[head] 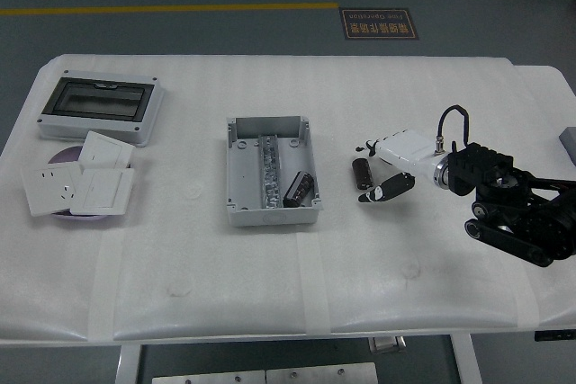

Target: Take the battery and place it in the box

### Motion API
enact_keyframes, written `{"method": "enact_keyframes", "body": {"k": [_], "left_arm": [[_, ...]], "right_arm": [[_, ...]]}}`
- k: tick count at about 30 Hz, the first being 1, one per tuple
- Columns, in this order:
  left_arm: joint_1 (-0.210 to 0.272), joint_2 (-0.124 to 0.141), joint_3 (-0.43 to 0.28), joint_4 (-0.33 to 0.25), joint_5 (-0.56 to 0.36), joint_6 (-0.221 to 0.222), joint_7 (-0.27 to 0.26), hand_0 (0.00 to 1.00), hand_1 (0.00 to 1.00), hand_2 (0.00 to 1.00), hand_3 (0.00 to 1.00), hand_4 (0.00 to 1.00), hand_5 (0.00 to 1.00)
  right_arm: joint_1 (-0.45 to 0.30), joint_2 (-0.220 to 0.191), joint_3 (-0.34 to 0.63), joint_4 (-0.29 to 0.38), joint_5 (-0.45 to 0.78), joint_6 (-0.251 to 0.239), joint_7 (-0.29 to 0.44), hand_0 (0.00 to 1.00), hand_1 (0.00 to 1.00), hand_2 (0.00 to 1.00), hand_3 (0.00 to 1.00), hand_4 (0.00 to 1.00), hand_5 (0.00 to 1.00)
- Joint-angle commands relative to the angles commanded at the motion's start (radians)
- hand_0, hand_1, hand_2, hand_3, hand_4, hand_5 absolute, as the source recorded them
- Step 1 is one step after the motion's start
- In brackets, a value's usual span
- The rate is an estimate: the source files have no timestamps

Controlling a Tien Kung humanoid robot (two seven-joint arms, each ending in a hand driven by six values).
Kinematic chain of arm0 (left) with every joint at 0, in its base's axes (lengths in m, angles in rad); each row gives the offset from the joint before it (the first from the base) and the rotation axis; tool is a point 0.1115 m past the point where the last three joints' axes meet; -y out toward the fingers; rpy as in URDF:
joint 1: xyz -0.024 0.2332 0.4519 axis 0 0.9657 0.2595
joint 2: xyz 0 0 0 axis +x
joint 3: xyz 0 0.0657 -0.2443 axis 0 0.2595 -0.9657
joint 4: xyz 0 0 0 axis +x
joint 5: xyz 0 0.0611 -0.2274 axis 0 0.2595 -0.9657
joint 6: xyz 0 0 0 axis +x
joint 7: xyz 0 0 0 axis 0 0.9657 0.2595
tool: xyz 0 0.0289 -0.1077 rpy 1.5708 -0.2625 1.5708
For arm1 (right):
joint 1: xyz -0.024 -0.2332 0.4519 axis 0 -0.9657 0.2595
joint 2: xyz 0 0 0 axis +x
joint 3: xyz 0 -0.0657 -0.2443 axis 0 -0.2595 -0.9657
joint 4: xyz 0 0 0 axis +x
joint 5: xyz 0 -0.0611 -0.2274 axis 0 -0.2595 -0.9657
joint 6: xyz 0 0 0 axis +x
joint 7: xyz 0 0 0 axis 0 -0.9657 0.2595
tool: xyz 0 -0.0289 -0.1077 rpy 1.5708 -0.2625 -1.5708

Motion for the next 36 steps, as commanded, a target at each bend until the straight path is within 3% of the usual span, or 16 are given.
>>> {"method": "enact_keyframes", "body": {"k": [2, 3, 20, 32, 36], "left_arm": [[0.000, 0.000, -0.002, 0.000, 0.000, 0.001, -0.001, 0.721, 0.688, 0.489, 0.555, 0.532, 0.096], [0.000, 0.000, -0.002, 0.000, 0.000, 0.001, -0.001, 0.721, 0.687, 0.486, 0.554, 0.539, 0.103], [-0.001, 0.003, 0.005, 0.000, -0.023, 0.008, -0.012, 0.720, 0.687, 0.484, 0.553, 0.546, 0.110], [-0.003, 0.003, 0.024, 0.000, -0.036, 0.015, -0.022, 0.719, 0.686, 0.483, 0.553, 0.548, 0.111], [-0.003, 0.003, 0.022, 0.000, -0.030, 0.015, -0.024, 0.719, 0.686, 0.484, 0.553, 0.549, 0.111]], "right_arm": [[-0.001, 0.000, 0.002, 0.000, -0.002, 0.003, 0.001, 0.731, 0.678, 0.763, 0.863, 0.812, 0.492], [-0.001, -0.001, 0.004, 0.000, -0.003, 0.004, 0.001, 0.724, 0.671, 0.753, 0.832, 0.755, 0.433], [-0.007, -0.001, 0.008, 0.000, 0.000, -0.003, 0.007, 0.712, 0.658, 0.735, 0.780, 0.691, 0.408], [-0.009, 0.001, 0.006, 0.002, 0.008, -0.022, 0.013, 0.708, 0.656, 0.722, 0.739, 0.649, 0.387], [-0.010, -0.004, -0.009, 0.006, 0.023, -0.053, 0.013, 0.704, 0.650, 0.717, 0.727, 0.624, 0.371]]}}
